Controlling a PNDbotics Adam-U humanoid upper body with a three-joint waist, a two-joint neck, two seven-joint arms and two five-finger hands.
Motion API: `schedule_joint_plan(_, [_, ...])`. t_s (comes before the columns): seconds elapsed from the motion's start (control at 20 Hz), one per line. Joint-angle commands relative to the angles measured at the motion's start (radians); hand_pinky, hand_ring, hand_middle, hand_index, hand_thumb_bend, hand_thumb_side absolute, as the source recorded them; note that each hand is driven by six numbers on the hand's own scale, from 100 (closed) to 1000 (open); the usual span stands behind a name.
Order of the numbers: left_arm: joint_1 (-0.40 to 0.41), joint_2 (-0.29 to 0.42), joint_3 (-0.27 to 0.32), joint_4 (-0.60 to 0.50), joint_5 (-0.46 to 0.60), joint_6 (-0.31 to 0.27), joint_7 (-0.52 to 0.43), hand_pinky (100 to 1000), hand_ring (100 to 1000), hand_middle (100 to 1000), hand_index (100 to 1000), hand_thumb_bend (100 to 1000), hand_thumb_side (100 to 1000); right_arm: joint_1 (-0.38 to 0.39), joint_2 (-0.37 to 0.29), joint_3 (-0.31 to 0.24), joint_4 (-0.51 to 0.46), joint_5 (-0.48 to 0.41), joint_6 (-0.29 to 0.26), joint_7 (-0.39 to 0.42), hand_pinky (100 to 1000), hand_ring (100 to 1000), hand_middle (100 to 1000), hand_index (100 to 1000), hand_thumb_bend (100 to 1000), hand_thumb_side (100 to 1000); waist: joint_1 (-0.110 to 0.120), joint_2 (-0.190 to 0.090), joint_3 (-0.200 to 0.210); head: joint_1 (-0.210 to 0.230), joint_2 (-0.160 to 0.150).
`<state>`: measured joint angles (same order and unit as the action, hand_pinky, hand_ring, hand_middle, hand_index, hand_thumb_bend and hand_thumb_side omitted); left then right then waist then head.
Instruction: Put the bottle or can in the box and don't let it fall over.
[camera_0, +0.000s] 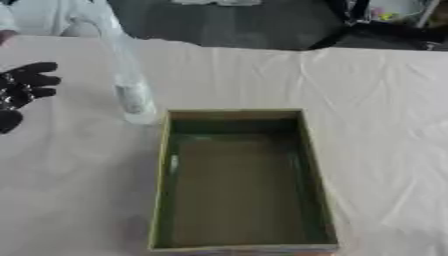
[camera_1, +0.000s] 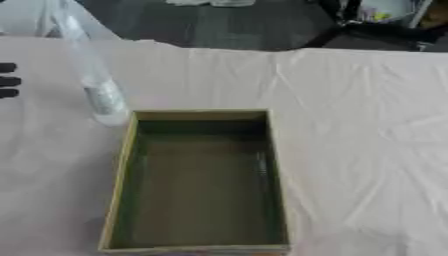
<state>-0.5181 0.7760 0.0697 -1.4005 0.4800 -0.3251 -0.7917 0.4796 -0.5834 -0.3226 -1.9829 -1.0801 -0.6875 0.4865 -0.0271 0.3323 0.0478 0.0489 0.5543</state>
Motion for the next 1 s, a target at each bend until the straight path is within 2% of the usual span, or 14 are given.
schedule_joint_plan(0.05, [-0.024,0.027,0.001,0.003,0.005,-0.031,-0.048,1000,1000,1000,887,323,483,-0.001,-0.024,-0.004,-0.017,-0.001,-0.15,0.155,949,772,856,938,100,554,0.003,-0.011,-0.003,0.006,-0.016])
schedule_joint_plan(0.7, [-0.089,0.012,-0.013,0.042,0.004,0.013,-0.078,1000,1000,1000,898,299,526,-0.018,-0.021,0.008,-0.017,0.013,-0.149,0.157,950,772,857,938,100,551,0.002,0.001,-0.017,0.018,-0.038])
schedule_joint_plan(1.0, [-0.12,0.003,-0.021,0.064,-0.009,0.003,-0.064,1000,1000,1000,886,321,528,-0.028,-0.017,0.014,-0.017,0.022,-0.147,0.155,951,772,857,939,100,554,0.002,0.009,-0.027,0.023,-0.046])
